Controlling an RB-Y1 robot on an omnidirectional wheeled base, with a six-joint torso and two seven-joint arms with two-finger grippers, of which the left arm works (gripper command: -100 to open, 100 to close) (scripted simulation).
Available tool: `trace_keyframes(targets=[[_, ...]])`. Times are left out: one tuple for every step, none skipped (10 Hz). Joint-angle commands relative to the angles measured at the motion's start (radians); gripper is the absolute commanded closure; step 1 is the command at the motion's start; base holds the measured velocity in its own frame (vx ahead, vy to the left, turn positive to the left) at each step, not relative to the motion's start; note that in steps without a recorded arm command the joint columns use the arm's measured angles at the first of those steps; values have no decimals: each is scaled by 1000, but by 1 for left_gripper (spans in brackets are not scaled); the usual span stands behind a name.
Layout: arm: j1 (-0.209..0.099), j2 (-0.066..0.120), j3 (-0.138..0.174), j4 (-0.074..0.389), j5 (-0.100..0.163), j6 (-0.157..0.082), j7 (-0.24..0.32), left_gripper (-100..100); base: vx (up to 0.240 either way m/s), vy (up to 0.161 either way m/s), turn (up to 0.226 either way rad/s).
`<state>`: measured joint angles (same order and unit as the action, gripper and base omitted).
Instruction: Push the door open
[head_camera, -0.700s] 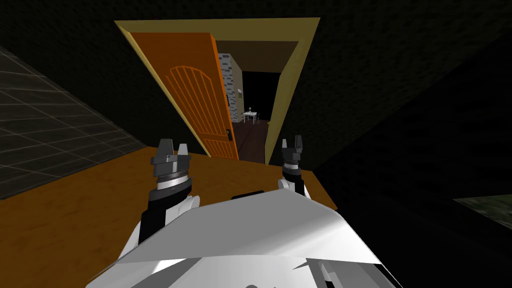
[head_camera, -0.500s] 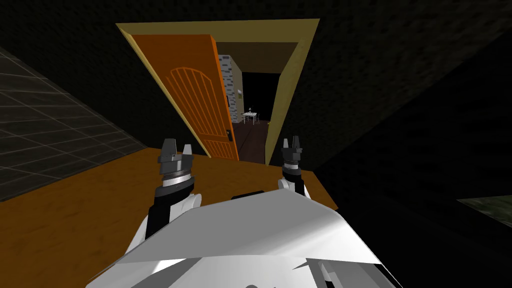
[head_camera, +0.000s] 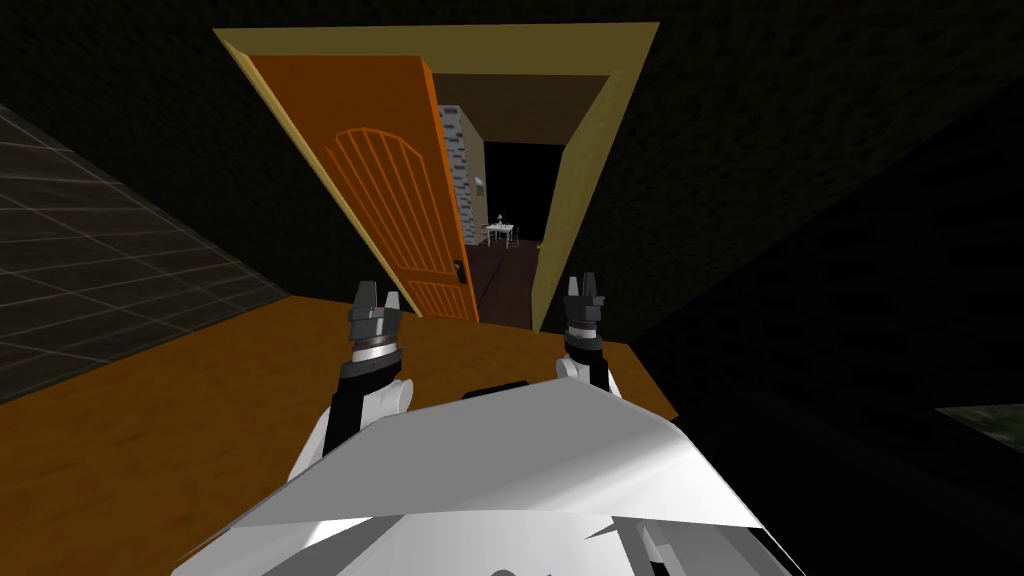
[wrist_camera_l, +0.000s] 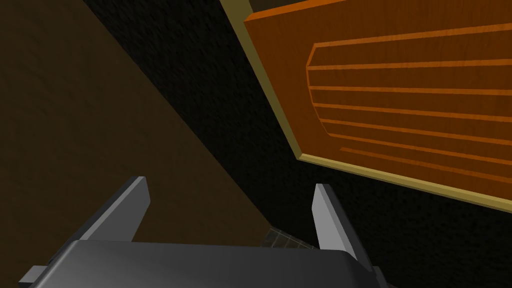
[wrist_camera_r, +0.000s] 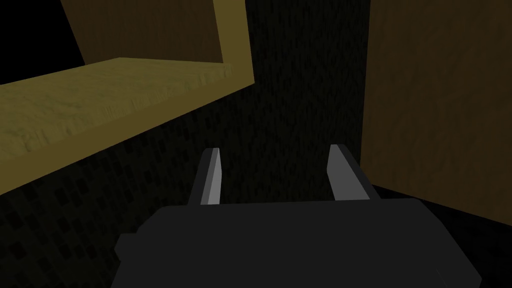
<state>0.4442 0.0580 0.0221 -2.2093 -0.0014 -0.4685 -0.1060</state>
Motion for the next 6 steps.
trace_keyframes(targets=[[-27, 3, -5, 48, 0, 0, 8, -100, 74, 63, -14], [-47, 5, -8, 79, 0, 0, 12, -100, 86, 57, -13], [-47, 5, -8, 82, 0, 0, 12, -100, 71, 40, -5], [-68, 7, -11, 115, 1, 0, 17, -100, 51, 31, -5], [-91, 9, -14, 141, 1, 0, 22, -100, 71, 49, -14], [-91, 9, -14, 155, 1, 0, 22, -100, 61, 47, -9]])
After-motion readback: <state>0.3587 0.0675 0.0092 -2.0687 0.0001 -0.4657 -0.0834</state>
